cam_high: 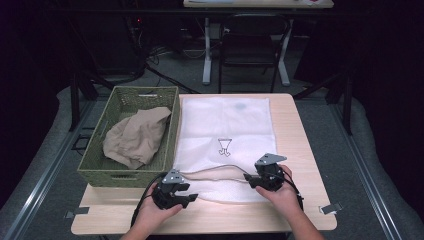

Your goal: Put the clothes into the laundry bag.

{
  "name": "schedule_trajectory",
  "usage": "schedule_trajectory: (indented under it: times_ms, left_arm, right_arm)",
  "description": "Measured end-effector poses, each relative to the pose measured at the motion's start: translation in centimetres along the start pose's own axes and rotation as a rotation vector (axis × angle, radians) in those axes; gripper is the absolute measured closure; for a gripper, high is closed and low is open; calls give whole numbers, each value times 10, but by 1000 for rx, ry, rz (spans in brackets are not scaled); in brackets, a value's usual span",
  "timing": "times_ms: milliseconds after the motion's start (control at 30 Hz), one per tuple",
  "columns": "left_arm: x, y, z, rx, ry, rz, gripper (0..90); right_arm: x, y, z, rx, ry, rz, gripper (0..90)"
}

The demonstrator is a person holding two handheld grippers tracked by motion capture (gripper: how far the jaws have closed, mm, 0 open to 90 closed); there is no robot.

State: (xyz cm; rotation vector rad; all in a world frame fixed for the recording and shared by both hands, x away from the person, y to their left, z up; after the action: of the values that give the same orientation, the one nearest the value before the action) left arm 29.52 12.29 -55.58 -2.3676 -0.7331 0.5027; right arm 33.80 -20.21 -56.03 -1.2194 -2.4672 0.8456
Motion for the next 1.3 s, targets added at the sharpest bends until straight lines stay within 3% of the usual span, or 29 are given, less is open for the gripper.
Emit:
schedule_trajectory:
  times_ms: [533,1133,1300]
  left_arm:
    - [-1,-23,-9,-33,-14,-17,477]
    - [4,-58,-23,-55,-72,-46,472]
    - [4,-67,-26,-65,-60,-53,472]
  right_arm:
    - [0,-2,-3,7,-10,18,381]
    - [1,-4,-5,-1,-10,29,366]
    - [1,-4,-5,0,-11,33,364]
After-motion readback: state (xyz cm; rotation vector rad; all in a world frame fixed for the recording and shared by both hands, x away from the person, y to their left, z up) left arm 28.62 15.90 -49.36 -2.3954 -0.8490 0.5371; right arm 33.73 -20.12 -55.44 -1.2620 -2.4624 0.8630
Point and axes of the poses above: each handheld gripper's, and its own axes: y roughly forward along the jaws, z roughly out of its underside, x roughly to its left, the point moved 1 cm from there along y, roughly forward along the jaws, and after that the axes turned 6 degrees about -x, right-handed, at the moved point
